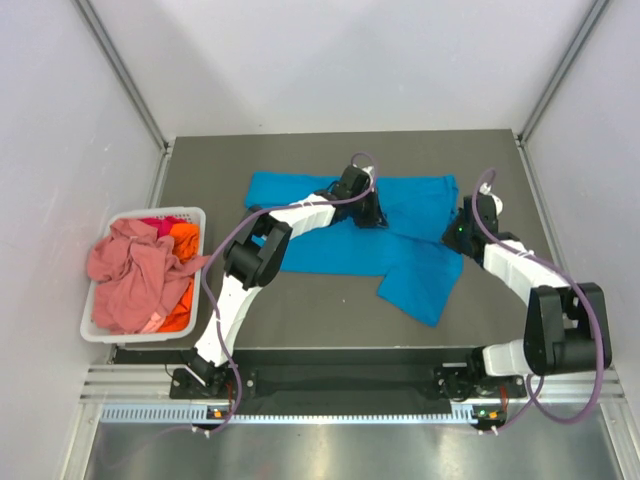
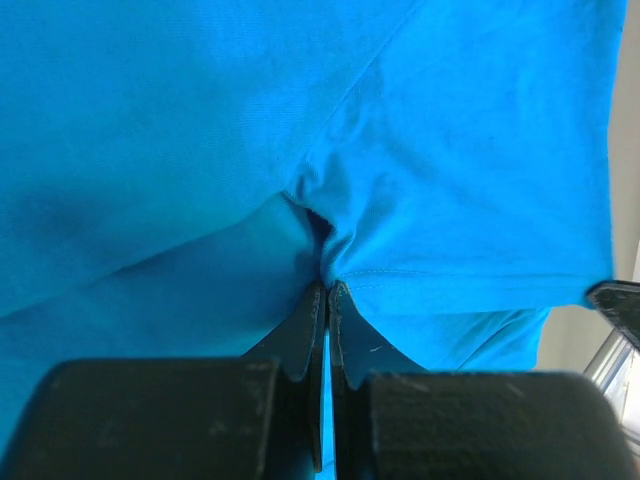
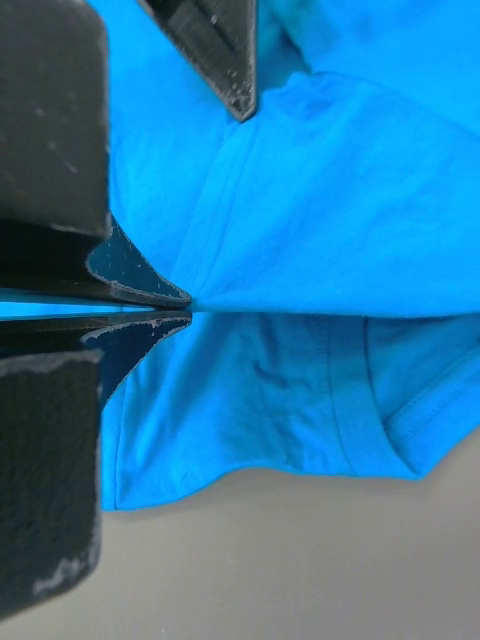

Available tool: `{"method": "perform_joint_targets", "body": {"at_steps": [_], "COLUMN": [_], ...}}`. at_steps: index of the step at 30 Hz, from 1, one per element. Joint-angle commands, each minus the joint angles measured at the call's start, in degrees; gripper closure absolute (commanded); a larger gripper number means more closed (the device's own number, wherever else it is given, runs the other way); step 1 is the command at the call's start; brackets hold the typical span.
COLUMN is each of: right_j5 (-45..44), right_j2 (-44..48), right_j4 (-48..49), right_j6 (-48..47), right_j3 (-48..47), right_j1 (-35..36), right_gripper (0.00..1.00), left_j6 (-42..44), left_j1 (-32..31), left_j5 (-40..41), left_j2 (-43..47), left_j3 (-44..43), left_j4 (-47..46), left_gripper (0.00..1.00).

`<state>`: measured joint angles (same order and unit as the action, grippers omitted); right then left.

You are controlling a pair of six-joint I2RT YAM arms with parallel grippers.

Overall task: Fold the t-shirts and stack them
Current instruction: Fold the tshirt

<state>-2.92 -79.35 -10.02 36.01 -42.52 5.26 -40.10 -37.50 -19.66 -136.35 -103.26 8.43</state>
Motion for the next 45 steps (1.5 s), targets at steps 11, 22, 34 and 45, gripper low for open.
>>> {"method": "perform_joint_targets", "body": {"at_steps": [11,22,34,45], "right_j5": [-7.10,-6.66,-9.39,4.48], "right_j2": [5.70,3.68,-2.80,-24.53], "right_j4": [5.98,9.58,-3.25,-1.77], "right_j6": [4.33,5.74,-7.59,-17.73], "right_j3": [4.37,7.37,-8.62,-33.49], "right_j1": [2.65,2.83,-0.24,-8.42], "right_gripper": [1.00,1.00,0.59,0.63], "left_j6": [2.57,3.36,8.98,11.89], "left_j1": [0.41,0.58,1.02,10.24], "left_j5": [3.75,5.42,8.06,12.37], "left_j2": [4.34,4.78,7.68,6.46], "left_j3": [-0.80,-0.71,-5.10,-3.61], "left_j4": [3.44,6.16,13.89,7.75], "left_gripper": [1.00,1.00,0.69,0.67]}}
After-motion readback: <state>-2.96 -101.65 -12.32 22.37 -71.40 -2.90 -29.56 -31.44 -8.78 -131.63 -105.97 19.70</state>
